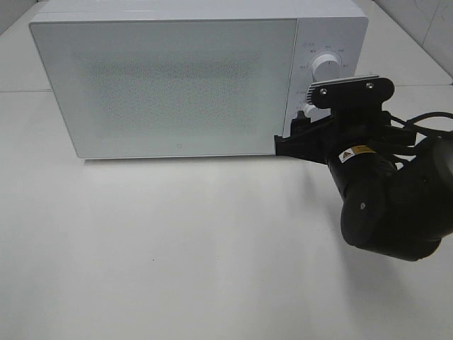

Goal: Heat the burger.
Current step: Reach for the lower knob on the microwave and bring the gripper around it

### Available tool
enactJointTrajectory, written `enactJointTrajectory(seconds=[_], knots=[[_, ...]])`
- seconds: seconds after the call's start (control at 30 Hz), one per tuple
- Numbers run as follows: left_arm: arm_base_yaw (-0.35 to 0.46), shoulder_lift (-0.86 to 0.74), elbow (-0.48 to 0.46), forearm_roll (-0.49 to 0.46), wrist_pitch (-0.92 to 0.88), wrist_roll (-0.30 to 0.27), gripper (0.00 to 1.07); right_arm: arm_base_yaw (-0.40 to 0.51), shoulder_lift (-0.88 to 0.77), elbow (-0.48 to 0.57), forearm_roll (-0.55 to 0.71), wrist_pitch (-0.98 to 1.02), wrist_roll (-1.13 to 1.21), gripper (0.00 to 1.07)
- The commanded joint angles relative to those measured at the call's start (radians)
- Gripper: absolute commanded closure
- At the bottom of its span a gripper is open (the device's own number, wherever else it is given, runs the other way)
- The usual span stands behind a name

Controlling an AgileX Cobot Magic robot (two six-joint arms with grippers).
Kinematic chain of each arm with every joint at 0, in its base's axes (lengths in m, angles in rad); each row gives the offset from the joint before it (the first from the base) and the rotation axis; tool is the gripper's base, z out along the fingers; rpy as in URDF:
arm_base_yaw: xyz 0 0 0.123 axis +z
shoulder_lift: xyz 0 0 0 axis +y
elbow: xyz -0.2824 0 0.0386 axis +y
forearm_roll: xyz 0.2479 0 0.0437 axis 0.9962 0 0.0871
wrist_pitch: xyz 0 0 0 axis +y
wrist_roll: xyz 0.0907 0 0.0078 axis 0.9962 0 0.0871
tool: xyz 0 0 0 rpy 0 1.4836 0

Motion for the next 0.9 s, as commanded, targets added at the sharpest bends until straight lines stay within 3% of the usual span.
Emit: enactJointTrajectory(seconds=[0.03,0.9], knots=[[0.003,-0.011,0.003,-0.001,-0.017,-0.001,0.06,0.000,0.010,-0.021,-0.002,-0.066,0.013,0.31],[0.003,-0.011,0.003,-0.001,-0.017,-0.001,0.06,-0.047,0.164,-0.206,-0.010,-0.009,0.017,0.31]])
